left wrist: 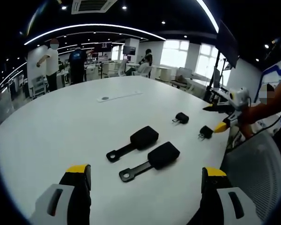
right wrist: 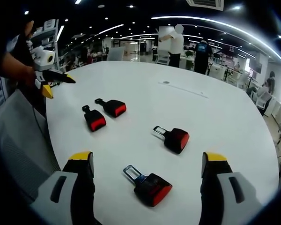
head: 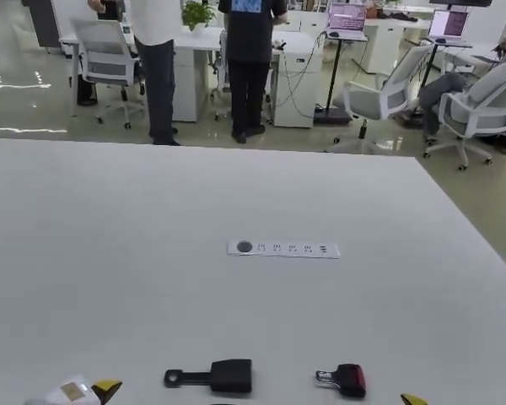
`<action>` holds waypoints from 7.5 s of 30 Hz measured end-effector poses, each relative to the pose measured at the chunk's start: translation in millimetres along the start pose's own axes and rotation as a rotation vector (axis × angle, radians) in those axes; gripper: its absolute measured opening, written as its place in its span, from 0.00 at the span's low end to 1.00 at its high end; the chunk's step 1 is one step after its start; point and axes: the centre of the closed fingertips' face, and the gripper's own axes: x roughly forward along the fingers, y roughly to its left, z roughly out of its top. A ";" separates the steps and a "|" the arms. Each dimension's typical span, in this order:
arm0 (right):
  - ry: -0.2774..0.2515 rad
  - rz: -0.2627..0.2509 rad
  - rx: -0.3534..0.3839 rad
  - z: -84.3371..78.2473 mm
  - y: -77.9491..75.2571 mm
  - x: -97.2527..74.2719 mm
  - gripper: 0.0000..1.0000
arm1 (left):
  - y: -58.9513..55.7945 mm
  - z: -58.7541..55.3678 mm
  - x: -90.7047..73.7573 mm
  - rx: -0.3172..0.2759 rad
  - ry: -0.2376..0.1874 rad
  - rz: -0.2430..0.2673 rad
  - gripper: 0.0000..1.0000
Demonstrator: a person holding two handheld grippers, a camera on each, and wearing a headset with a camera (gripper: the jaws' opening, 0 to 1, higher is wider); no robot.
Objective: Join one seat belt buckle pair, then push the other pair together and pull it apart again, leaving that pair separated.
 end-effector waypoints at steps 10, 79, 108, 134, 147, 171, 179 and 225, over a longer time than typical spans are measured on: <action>0.027 0.032 0.000 -5.3 0.0 10.0 0.94 | 0.3 -0.1 15.6 0.021 0.022 -0.031 1.00; 0.311 0.455 -0.224 -73.1 -1.2 16.1 0.56 | -42.8 -29.0 115.3 0.491 0.311 -0.388 0.60; 0.396 0.535 -0.374 -67.5 2.5 21.5 0.35 | -43.7 -38.0 115.2 0.597 0.353 -0.413 0.34; 0.421 0.546 -0.417 -58.0 14.8 47.6 0.35 | -43.7 -44.9 119.1 0.632 0.398 -0.422 0.33; 0.410 0.557 -0.425 -46.0 33.6 61.0 0.35 | -44.5 -43.5 118.1 0.616 0.406 -0.414 0.34; 0.378 0.571 -0.438 -31.1 62.1 89.0 0.35 | -42.6 -44.9 118.8 0.585 0.426 -0.390 0.34; 0.361 0.577 -0.444 -23.8 79.2 98.0 0.35 | -44.7 -43.6 117.7 0.577 0.425 -0.382 0.34; 0.313 0.608 -0.480 -10.5 114.7 111.8 0.33 | -47.2 -44.2 120.0 0.652 0.445 -0.408 0.32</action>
